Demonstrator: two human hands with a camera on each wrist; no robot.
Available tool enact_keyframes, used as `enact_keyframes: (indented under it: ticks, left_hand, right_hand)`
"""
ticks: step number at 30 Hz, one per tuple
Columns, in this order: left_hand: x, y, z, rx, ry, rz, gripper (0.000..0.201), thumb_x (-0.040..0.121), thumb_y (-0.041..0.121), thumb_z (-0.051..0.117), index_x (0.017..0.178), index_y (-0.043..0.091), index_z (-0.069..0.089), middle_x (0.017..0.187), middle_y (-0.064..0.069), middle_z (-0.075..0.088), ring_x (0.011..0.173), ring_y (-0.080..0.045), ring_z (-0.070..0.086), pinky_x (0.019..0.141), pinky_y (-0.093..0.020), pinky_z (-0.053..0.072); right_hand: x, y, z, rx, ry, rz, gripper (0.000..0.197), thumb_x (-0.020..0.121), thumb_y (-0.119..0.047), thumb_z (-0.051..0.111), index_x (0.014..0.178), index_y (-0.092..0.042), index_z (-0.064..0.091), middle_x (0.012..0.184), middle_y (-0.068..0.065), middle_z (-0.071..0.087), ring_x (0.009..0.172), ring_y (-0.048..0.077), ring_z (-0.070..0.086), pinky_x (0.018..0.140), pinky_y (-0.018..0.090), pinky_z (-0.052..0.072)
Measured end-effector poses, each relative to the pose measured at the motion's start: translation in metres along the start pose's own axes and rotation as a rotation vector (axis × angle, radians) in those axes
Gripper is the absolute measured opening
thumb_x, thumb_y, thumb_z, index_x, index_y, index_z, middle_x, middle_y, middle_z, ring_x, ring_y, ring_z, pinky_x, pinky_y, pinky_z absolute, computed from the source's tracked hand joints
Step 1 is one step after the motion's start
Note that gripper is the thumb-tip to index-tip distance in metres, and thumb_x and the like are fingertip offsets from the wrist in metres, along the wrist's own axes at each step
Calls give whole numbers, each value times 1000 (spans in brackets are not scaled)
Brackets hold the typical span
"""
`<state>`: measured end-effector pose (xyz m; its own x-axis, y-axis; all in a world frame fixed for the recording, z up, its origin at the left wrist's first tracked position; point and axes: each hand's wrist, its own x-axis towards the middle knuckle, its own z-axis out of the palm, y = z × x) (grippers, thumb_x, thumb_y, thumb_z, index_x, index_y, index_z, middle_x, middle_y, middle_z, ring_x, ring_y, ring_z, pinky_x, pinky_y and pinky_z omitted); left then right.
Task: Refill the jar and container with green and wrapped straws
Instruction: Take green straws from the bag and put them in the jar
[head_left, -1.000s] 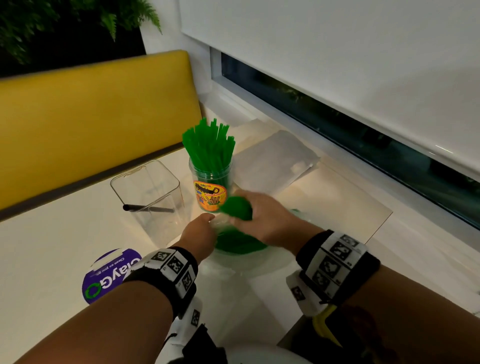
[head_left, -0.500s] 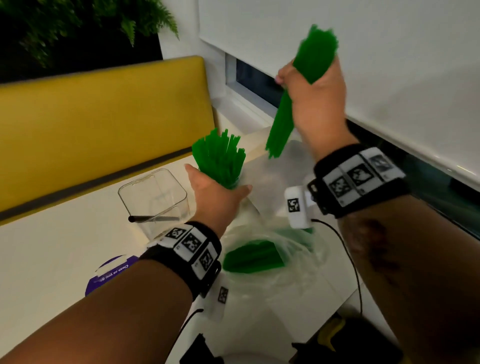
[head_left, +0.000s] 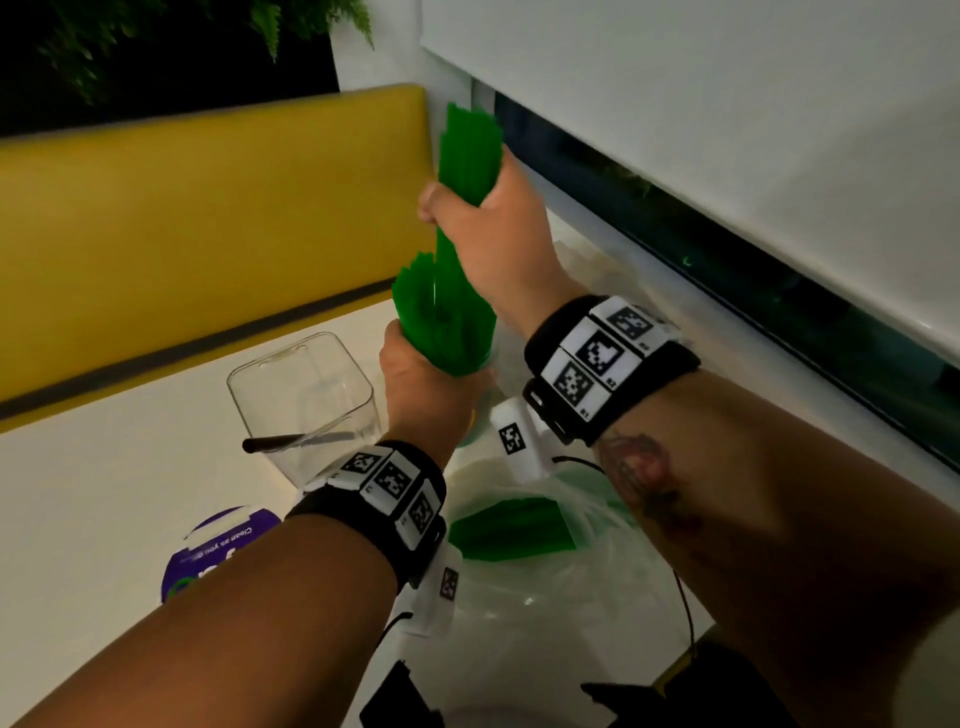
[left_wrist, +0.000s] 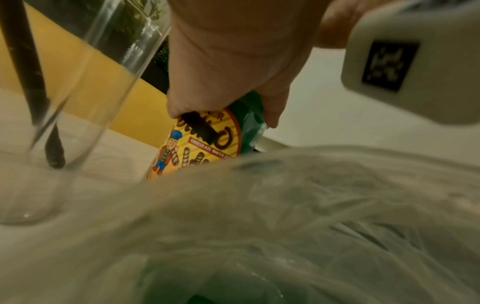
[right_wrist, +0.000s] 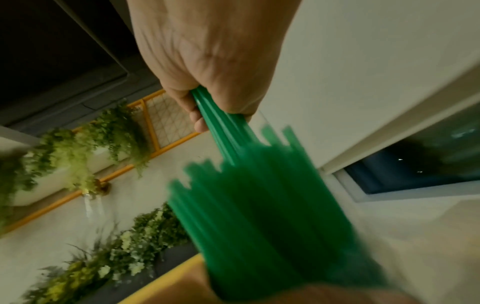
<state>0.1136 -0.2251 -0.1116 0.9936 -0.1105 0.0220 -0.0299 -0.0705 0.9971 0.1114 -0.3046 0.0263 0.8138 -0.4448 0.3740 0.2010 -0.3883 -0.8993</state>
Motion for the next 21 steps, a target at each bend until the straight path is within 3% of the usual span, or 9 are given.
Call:
enact_keyframes:
  ticks: [3,6,9,11,13,15,17,19,21]
  left_hand:
    - [-1,-1,0,43,29,4,71,51,14,91,103,34,48,100,7,65,84,-4,66,68,-26,58]
    - [-2,2,0,46,20,-1,75,55,12,92,111,30,47,103,10,61,85,2,61,63,-15,50]
    - [-4,6,0,43,24,-14,78,55,13,93,117,26,48,106,10,60,87,2,60,65,-14,49]
    - [-4,5,0,46,22,-7,79,54,17,95,117,26,48,108,8,61,88,1,60,64,-13,49]
    - [-4,3,-1,46,17,-2,79,53,17,95,116,26,48,109,7,61,90,-1,62,66,-15,51]
    - [-4,2,-2,47,11,-1,78,53,15,94,116,24,49,107,5,62,89,-3,63,68,-20,53]
    - [-2,3,-2,50,-1,-4,76,54,12,94,114,25,50,105,6,63,88,-3,63,71,-25,56]
    - [0,4,-2,56,-5,-18,76,54,12,94,113,27,49,106,6,63,89,-3,62,76,-29,57]
    - [1,2,-3,86,-4,-42,78,52,18,94,113,30,47,109,6,61,91,-4,61,80,-34,58]
  right_hand:
    - [-4,22,-9,-33,-42,148,24,86,-22,69,104,-11,57,90,11,67,77,18,66,67,23,53]
    - [-6,20,-19,-101,-270,139,65,83,-37,74,135,-21,38,121,0,60,107,10,61,91,26,51]
    - [-2,2,-27,-190,-232,-160,96,83,-40,73,153,-13,12,148,12,40,135,23,43,107,37,41]
    - [2,-11,-28,-223,-98,-481,85,91,-30,64,150,5,15,149,22,37,139,30,39,113,46,36]
    - [8,-11,-26,-354,-142,-656,68,98,-24,52,149,9,20,153,23,32,144,32,30,121,45,22]
    - [7,3,-21,-630,-454,-490,58,104,-32,38,154,-7,20,161,10,24,149,25,18,121,38,11]
    - [4,27,-17,-835,-687,-230,53,105,-41,29,154,-20,26,163,0,20,149,20,18,122,42,15]
    - [4,34,-15,-816,-736,-122,51,105,-43,27,152,-22,32,162,-3,22,148,16,23,121,39,19]
    - [5,28,-14,-796,-740,-147,51,105,-44,27,151,-22,34,161,-1,25,148,16,23,120,36,17]
